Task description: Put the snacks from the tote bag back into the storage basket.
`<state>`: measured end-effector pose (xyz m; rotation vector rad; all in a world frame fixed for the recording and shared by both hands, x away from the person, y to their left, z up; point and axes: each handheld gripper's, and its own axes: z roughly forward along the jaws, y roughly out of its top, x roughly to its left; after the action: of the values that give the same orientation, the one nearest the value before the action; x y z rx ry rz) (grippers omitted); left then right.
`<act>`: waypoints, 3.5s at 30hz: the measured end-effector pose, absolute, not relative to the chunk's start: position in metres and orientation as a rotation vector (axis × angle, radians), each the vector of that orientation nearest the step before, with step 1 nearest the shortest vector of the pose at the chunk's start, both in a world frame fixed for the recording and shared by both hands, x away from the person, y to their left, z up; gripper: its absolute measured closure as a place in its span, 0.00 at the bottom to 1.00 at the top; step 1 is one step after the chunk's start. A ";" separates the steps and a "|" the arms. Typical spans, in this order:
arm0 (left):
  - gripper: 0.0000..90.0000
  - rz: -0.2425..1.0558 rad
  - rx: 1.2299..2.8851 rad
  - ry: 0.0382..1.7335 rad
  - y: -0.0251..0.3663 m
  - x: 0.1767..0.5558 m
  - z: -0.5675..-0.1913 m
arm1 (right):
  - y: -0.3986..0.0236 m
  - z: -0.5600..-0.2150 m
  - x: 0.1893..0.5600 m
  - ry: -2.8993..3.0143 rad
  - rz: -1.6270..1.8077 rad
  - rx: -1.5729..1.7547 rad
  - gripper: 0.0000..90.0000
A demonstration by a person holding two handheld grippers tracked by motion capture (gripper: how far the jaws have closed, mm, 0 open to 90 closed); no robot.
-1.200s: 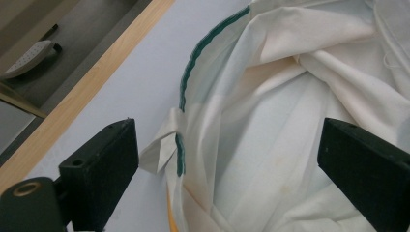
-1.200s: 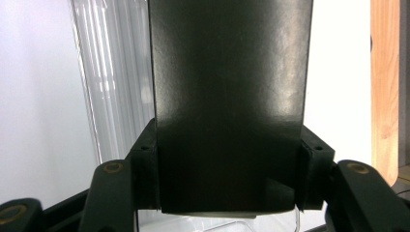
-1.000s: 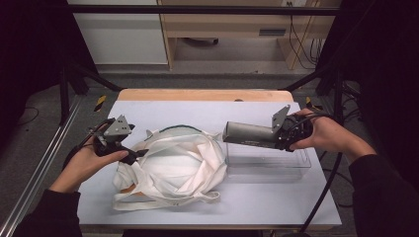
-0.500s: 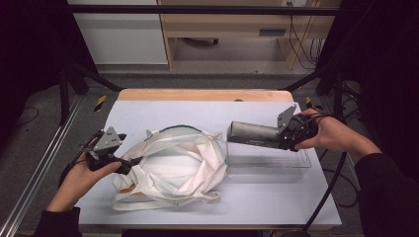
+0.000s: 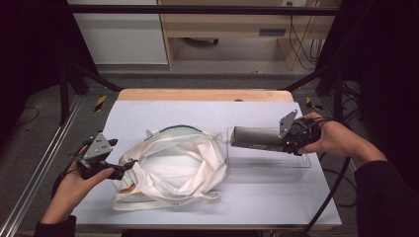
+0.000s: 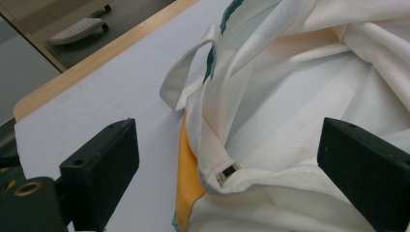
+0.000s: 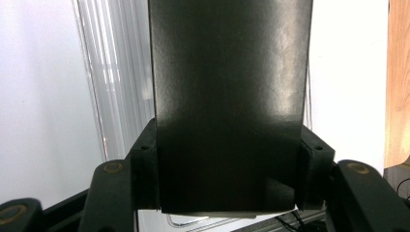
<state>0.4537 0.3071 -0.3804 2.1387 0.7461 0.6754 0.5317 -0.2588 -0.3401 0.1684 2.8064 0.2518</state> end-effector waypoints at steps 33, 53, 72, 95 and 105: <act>0.08 0.678 2.134 0.789 0.319 0.444 -0.386 | -0.264 -0.359 0.544 2.852 0.229 0.104 0.48; 0.08 0.679 2.148 0.782 0.318 0.443 -0.386 | -0.263 -0.373 0.546 2.891 0.193 0.094 0.48; 0.08 0.653 2.165 0.787 0.314 0.442 -0.389 | -0.247 -0.384 0.550 2.919 0.176 0.045 0.48; 0.08 0.668 2.177 0.760 0.308 0.442 -0.389 | -0.244 -0.392 0.551 2.937 0.156 0.056 0.48; 0.08 0.669 2.177 0.761 0.308 0.441 -0.390 | -0.245 -0.391 0.551 2.939 0.157 0.065 0.47</act>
<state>0.4412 0.3082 -0.3899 2.1774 0.7607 0.6686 0.5506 -0.2447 -0.3914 0.0649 2.9388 0.1569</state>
